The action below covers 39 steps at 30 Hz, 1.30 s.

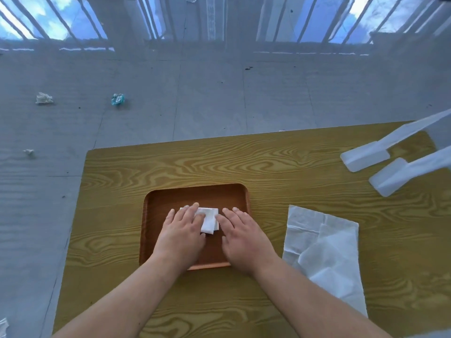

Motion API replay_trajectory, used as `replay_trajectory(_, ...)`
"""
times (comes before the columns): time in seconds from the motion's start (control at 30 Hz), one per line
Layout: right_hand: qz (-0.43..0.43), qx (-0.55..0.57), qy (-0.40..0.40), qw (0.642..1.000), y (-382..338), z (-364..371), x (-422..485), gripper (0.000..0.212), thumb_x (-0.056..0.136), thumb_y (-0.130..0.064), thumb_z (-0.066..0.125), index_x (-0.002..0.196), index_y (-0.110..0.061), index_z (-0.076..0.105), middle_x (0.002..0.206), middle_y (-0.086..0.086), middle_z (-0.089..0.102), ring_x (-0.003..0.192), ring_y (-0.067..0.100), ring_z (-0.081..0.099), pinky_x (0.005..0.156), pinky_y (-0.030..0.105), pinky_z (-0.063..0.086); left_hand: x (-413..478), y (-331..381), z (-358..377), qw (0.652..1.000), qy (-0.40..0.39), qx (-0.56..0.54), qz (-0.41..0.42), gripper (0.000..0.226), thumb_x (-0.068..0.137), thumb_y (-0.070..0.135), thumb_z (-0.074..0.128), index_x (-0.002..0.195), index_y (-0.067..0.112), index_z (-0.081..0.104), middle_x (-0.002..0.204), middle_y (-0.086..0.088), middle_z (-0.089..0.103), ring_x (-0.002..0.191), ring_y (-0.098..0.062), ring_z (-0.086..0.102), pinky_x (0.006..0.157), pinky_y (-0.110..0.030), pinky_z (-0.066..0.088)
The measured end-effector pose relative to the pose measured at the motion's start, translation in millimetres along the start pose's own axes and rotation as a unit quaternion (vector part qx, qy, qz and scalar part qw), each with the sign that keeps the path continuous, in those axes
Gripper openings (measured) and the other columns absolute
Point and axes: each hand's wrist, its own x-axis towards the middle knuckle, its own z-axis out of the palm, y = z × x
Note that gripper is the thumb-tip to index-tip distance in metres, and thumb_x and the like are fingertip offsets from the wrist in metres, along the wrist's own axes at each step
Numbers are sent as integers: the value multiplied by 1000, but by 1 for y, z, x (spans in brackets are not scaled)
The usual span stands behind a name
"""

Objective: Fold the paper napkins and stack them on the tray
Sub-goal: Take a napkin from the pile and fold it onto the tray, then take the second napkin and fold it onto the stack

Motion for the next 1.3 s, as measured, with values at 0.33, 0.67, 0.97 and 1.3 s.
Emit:
replay_trajectory(0.33,249,34,101,963,125,-14,-145,63,95,-48,51,151,-23,39,156,-1,42,141,25,40,115,37,36,23,155,-6,978,-49,-3,201,45,102,51,49,139,27,57,136,4,62,128,-19,57,104,-36,51)
replay_trajectory(0.67,271,56,79,958,182,13,-219,92,97,-69,44,167,-24,5,178,5,2,164,25,-2,130,38,4,31,250,22,931,-61,108,343,92,94,59,63,167,36,11,180,-1,3,165,-24,3,131,-44,2)
replay_trajectory(0.97,249,71,31,965,211,24,-241,113,89,-73,53,167,-17,-6,177,5,-11,162,21,-14,129,38,-7,40,287,30,899,-59,191,391,62,110,35,45,167,31,21,180,-4,5,165,-28,-2,131,-49,-4)
replay_trajectory(1.3,241,80,10,967,216,21,-250,122,82,-81,54,167,-19,-11,174,0,-23,160,21,-23,130,42,-12,39,301,18,890,-28,154,429,32,105,25,48,128,22,70,155,1,58,154,-25,39,130,-44,21)
